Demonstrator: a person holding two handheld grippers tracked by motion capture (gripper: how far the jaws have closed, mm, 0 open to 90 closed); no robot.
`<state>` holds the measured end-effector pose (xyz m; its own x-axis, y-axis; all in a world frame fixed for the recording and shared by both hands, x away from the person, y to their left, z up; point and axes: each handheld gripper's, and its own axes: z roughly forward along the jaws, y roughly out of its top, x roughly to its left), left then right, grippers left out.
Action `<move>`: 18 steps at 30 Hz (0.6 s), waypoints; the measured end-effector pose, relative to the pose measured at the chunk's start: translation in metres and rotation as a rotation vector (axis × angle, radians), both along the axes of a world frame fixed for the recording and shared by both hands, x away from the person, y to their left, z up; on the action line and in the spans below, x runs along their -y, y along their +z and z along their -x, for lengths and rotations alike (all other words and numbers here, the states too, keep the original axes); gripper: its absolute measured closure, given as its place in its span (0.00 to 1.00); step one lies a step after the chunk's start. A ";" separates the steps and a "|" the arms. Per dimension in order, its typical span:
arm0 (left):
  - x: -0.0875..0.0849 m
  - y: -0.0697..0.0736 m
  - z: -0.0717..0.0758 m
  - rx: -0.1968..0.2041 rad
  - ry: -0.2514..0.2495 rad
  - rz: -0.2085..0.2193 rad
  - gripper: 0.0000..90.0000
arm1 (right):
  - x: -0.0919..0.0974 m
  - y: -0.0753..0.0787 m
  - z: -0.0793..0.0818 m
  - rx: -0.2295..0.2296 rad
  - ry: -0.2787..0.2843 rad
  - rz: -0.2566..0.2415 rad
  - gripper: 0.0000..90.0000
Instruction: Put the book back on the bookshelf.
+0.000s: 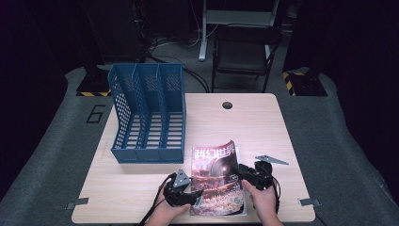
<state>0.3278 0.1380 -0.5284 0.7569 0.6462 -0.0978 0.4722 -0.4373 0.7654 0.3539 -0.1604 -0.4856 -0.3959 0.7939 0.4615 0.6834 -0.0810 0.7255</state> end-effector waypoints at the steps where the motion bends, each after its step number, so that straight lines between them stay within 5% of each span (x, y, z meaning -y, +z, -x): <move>1: 0.000 0.000 0.000 0.000 0.000 0.000 0.38 | 0.000 0.000 0.000 0.000 0.000 0.000 0.59; 7: -0.001 -0.001 -0.001 -0.002 0.009 0.018 0.41 | -0.007 0.000 -0.002 0.001 0.023 0.046 0.57; 13: -0.001 0.000 -0.001 0.003 0.006 0.007 0.42 | -0.001 -0.008 -0.010 -0.045 0.007 -0.004 0.55; 18: -0.001 0.000 -0.001 0.003 0.007 0.007 0.42 | -0.003 -0.015 -0.016 -0.066 0.007 0.010 0.55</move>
